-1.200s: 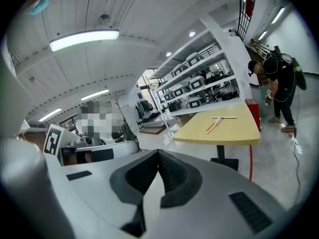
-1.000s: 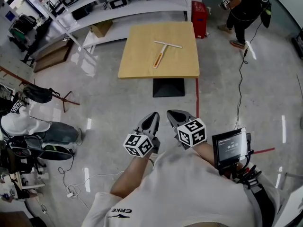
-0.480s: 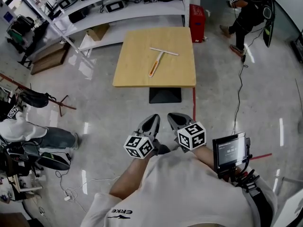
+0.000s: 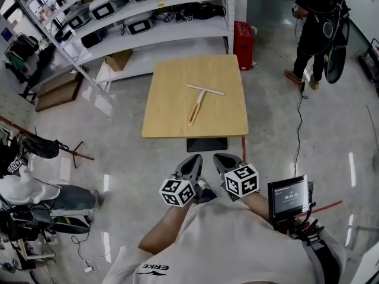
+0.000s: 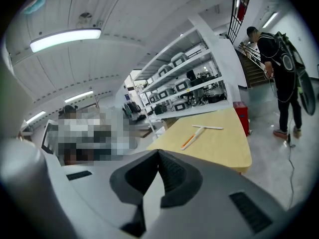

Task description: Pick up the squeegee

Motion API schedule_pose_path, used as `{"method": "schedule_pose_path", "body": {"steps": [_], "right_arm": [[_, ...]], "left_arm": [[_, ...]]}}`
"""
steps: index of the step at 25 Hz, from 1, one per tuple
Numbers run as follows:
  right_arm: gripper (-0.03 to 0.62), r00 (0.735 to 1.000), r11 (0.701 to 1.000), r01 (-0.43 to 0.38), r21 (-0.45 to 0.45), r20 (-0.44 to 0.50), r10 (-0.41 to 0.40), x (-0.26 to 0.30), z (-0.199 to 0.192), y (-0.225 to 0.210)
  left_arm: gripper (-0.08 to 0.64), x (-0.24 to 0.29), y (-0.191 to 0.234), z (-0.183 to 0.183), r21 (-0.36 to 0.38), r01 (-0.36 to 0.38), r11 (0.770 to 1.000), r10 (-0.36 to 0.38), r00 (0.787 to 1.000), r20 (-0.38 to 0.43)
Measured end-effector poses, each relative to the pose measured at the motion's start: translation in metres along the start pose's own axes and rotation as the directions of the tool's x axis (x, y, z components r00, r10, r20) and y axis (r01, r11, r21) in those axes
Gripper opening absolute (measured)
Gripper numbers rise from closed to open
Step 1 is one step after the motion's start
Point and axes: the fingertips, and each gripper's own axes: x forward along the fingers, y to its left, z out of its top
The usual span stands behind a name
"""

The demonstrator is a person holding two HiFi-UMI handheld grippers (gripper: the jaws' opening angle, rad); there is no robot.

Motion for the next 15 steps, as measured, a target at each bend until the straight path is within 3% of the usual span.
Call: {"method": "schedule_pose_path", "body": {"steps": [8,15], "right_arm": [[0.005,0.997,0.996,0.082,-0.014,-0.002,-0.083,0.052,0.051,-0.032],[0.005,0.990,0.990,0.140,0.001,-0.009,-0.140,0.096,0.069,-0.054]], "left_arm": [[0.003,0.047,0.054,0.048,0.019,0.031,0.999,-0.031,1.000,-0.007],[0.003,0.076,0.105,0.066,0.023,0.033,0.999,-0.033,0.999,-0.016]]}}
